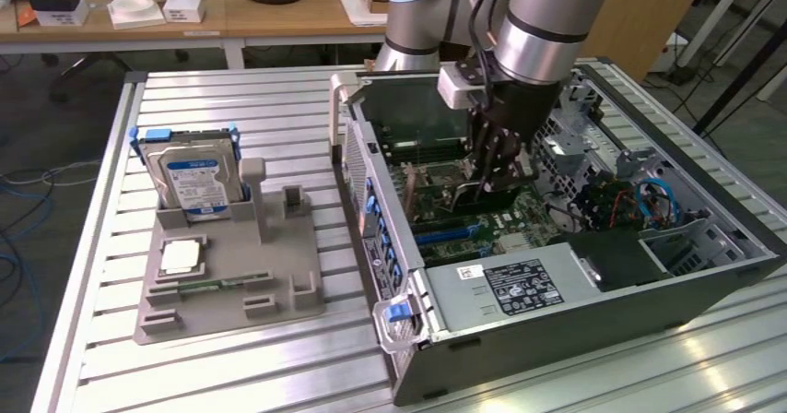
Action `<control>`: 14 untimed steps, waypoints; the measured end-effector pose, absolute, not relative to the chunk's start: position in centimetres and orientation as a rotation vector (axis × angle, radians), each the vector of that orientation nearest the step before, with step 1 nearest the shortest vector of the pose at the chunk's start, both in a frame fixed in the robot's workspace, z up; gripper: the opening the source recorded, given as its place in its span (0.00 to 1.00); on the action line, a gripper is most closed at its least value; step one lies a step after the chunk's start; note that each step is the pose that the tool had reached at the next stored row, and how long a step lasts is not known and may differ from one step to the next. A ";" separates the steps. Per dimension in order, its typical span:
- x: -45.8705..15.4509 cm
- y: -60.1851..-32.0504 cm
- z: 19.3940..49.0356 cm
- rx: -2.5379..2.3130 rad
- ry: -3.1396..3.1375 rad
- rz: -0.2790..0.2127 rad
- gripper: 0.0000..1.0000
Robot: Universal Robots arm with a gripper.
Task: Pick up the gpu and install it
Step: 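Insert the gpu into the slot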
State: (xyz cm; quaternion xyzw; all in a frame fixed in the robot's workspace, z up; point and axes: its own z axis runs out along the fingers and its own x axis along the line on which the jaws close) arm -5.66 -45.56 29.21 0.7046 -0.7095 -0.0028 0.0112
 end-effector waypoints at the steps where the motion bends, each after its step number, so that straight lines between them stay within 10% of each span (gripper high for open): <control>1: -5.7 -45.6 29.1 2.198 -2.213 -0.009 0.26; 14: -5.8 -45.6 28.7 2.198 -2.213 -0.009 0.26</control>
